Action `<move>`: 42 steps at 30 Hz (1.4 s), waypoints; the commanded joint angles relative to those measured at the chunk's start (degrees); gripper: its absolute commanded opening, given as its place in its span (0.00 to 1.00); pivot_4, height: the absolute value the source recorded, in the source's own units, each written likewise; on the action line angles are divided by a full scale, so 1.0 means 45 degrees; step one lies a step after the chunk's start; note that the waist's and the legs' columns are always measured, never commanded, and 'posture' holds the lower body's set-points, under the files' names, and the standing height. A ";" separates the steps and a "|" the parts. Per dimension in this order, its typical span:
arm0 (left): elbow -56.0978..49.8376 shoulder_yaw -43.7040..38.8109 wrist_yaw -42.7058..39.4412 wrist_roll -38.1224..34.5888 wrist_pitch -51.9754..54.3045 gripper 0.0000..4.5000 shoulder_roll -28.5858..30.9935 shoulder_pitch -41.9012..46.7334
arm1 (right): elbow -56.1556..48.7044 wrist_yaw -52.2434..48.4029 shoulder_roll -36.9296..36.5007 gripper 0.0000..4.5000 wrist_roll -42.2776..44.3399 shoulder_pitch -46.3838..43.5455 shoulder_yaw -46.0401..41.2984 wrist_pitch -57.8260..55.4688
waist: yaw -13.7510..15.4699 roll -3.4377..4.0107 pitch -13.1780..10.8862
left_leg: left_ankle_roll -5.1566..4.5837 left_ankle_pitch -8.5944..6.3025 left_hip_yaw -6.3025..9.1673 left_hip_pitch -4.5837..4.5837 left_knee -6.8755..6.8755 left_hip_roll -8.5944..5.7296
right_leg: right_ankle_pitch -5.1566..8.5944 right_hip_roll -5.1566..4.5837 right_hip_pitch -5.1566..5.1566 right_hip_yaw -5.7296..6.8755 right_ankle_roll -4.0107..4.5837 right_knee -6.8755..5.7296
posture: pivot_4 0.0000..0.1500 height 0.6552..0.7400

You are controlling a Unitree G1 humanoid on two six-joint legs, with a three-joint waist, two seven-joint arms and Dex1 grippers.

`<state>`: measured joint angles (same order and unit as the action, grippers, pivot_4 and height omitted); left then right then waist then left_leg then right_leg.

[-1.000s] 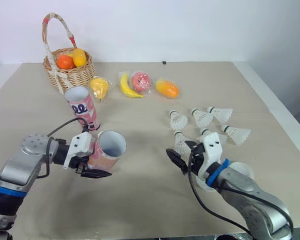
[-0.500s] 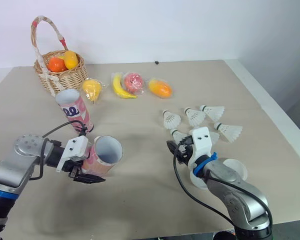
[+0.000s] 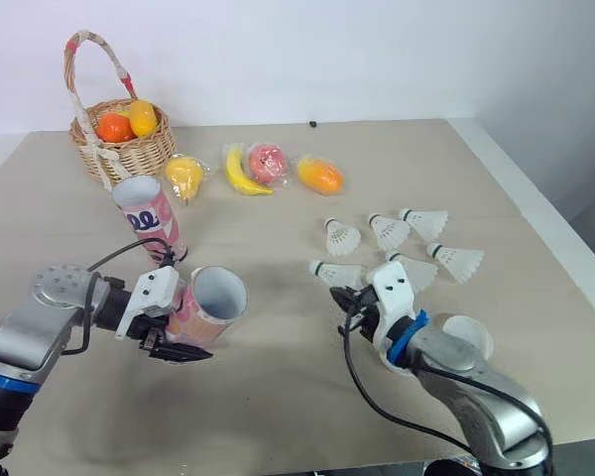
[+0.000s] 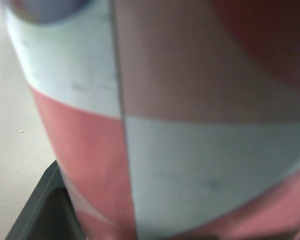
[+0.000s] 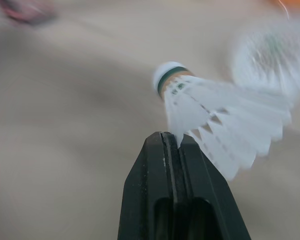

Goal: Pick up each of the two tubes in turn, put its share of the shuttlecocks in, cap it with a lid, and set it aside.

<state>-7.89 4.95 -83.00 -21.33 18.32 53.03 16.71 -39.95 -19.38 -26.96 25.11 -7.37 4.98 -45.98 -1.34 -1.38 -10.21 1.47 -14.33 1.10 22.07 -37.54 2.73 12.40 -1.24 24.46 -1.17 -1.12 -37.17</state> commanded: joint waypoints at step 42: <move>-0.0606 0.1384 -0.0118 0.0011 0.1905 0.78 -0.0758 0.1343 | 0.2815 -0.2326 -0.1314 0.57 0.1448 -0.2662 -0.1964 -0.0635 | 0.0234 -0.0002 -0.0001 | -0.0022 -0.0015 0.0021 0.0064 -0.0069 -0.0045 | 0.0001 -0.0023 -0.0001 -0.0014 -0.0051 -0.0004 | 1.00 0.88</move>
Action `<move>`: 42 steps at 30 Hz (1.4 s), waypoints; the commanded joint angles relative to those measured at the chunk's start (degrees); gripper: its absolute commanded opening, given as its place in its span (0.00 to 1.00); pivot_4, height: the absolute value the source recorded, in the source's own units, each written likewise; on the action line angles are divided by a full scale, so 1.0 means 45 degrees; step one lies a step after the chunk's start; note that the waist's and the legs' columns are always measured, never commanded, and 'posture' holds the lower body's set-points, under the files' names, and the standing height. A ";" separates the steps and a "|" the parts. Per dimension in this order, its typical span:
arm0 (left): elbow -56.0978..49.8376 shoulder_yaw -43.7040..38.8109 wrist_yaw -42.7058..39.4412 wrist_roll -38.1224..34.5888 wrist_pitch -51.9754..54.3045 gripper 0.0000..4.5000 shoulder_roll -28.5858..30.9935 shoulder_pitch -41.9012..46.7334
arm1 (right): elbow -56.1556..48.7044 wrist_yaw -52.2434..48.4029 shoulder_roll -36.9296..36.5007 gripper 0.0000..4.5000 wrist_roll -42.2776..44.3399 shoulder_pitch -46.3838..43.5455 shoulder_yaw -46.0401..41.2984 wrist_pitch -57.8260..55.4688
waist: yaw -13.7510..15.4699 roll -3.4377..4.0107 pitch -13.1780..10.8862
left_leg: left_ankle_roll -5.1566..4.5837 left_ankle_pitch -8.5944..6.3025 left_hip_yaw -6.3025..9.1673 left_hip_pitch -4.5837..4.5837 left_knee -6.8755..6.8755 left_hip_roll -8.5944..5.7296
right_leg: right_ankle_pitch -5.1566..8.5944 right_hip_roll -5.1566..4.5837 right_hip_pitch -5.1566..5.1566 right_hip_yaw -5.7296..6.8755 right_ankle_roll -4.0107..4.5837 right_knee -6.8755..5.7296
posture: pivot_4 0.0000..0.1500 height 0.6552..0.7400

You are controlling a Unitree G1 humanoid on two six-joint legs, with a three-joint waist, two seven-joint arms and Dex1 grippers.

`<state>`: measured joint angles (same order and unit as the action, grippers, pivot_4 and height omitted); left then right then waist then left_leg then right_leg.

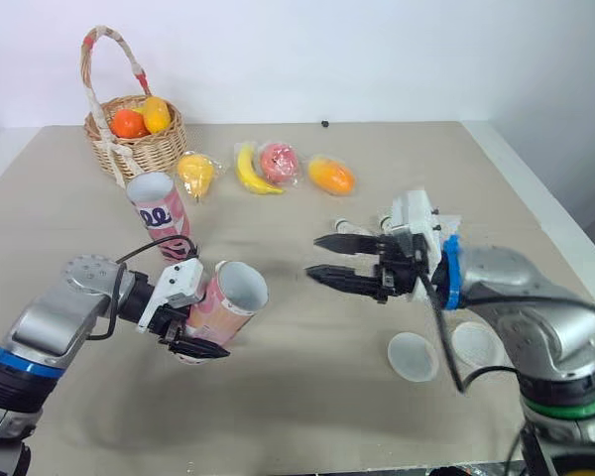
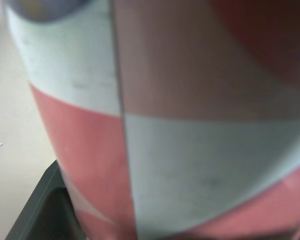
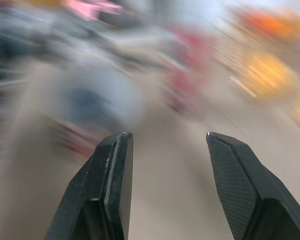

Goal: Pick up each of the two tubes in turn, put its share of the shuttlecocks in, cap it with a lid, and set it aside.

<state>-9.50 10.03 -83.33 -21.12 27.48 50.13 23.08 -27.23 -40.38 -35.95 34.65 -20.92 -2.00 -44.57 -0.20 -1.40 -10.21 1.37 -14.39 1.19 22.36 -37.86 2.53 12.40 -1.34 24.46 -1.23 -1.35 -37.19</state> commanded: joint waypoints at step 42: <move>-0.1191 -0.0085 0.0629 -0.0271 0.0480 0.78 0.0224 -0.0643 | 0.7818 0.4988 0.5040 0.01 -0.6839 -0.4056 0.2484 0.3280 | -0.0253 0.0011 -0.0005 | -0.0021 0.0017 -0.0016 0.0007 0.0004 0.0003 | -0.0040 0.0042 0.0026 -0.0073 -0.0006 -0.0003 | 1.00 0.88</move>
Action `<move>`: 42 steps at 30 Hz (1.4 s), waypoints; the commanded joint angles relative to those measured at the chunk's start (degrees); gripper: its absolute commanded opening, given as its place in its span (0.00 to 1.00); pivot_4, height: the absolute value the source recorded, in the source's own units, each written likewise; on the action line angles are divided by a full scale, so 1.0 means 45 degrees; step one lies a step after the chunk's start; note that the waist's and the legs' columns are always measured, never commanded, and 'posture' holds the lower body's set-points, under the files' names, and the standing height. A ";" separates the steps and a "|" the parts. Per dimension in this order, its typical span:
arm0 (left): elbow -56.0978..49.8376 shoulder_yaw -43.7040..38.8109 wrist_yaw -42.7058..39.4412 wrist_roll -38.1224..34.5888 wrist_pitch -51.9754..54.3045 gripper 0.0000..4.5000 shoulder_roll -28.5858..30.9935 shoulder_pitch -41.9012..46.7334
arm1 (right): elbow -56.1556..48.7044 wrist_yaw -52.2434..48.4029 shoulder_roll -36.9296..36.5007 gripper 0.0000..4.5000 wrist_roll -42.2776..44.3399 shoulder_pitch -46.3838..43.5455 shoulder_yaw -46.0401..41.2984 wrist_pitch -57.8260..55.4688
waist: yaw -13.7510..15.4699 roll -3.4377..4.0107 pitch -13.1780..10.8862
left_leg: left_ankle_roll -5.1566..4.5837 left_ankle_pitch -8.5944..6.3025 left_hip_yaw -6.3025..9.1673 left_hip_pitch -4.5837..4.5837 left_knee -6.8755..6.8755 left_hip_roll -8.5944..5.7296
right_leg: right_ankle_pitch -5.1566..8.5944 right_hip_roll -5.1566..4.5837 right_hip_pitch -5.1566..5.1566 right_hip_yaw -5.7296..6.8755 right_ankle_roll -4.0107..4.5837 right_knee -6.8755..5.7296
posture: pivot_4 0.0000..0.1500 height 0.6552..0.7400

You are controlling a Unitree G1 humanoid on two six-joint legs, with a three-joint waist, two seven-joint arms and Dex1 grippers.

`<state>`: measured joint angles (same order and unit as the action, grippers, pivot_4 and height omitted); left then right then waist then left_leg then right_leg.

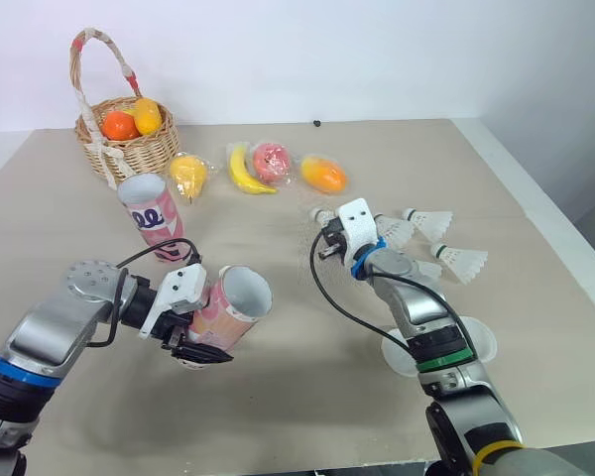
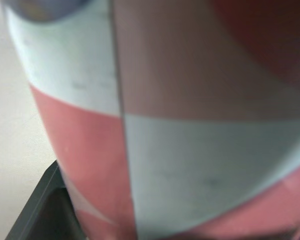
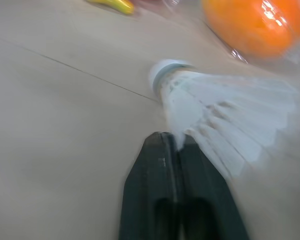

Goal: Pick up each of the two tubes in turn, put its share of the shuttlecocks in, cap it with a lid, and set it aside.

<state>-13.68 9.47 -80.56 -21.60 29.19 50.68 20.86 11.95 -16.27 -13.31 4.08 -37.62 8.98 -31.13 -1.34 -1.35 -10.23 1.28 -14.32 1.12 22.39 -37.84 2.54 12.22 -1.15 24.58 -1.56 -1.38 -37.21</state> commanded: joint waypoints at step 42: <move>0.0615 0.0535 -0.0592 0.0043 -0.0232 0.78 -0.0202 0.0327 | -0.8779 -1.1289 -0.5002 0.71 0.6476 -0.0942 0.0769 -0.1003 | 0.0039 0.0010 -0.0007 | -0.0026 -0.0013 0.0008 -0.0017 -0.0012 0.0012 | 0.0026 0.0015 -0.0022 0.0008 0.0018 -0.0013 | 1.00 0.88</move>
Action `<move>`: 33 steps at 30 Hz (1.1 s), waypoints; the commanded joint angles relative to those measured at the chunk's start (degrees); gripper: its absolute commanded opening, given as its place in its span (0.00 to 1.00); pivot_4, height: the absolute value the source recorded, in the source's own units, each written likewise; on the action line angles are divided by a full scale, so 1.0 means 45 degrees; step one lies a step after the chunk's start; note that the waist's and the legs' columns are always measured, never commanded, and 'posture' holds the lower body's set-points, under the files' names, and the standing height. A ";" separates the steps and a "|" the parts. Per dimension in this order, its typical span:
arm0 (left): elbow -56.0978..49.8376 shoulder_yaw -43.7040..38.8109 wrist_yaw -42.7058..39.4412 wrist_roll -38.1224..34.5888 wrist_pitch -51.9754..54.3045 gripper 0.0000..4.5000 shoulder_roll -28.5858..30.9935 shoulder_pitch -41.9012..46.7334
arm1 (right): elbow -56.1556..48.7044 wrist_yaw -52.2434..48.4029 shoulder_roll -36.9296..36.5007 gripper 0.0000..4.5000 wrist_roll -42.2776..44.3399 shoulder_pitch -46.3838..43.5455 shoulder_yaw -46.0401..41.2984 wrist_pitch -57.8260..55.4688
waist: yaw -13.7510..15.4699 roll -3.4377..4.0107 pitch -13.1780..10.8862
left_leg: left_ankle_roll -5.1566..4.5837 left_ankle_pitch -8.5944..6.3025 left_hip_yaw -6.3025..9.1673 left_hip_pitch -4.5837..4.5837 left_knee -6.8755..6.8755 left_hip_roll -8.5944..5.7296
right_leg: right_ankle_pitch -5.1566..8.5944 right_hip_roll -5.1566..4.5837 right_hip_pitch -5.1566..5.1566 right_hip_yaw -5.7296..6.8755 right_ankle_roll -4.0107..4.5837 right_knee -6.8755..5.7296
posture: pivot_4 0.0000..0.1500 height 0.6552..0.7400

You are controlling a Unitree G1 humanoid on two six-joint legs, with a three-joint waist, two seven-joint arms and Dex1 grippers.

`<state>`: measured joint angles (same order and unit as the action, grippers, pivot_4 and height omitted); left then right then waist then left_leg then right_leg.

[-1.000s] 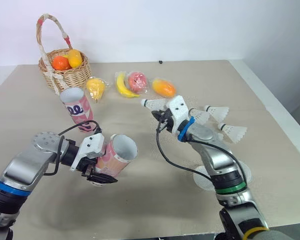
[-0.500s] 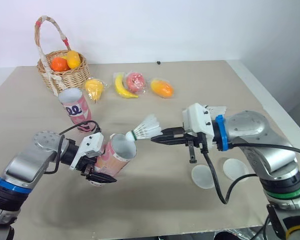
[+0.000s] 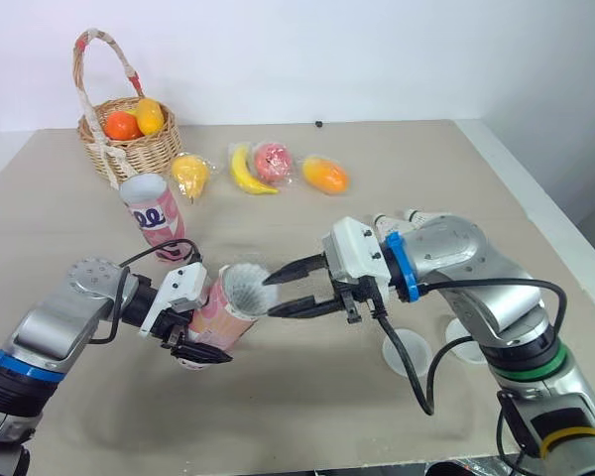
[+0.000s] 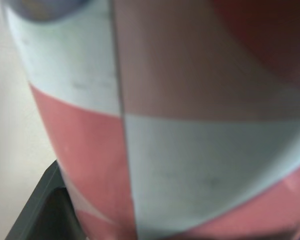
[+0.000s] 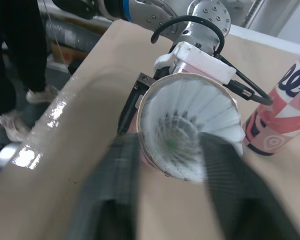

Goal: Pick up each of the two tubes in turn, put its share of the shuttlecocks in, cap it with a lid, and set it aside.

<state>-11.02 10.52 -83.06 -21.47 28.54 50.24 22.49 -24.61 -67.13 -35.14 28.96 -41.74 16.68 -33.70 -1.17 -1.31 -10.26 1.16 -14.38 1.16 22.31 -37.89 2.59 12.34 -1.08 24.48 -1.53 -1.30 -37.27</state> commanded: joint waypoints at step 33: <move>0.0350 0.0618 0.0137 0.0225 -0.0609 0.78 -0.0892 0.0539 | 0.3306 0.2927 -0.3210 0.71 -0.0057 0.8039 -0.7093 -0.0886 | 0.0285 -0.0009 0.0004 | -0.0005 0.0002 -0.0024 0.0016 -0.0098 -0.0090 | -0.0009 -0.0044 -0.0040 -0.0092 -0.0043 0.0018 | 1.00 0.88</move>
<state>-8.46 12.73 -82.76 -20.37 25.47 46.31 24.99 -9.63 -53.70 -49.53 28.88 -4.50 -15.25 -39.07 0.12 -1.35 -10.24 1.14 -14.37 1.04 22.40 -38.33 2.19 12.29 -1.28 24.31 -1.95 -1.50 -37.18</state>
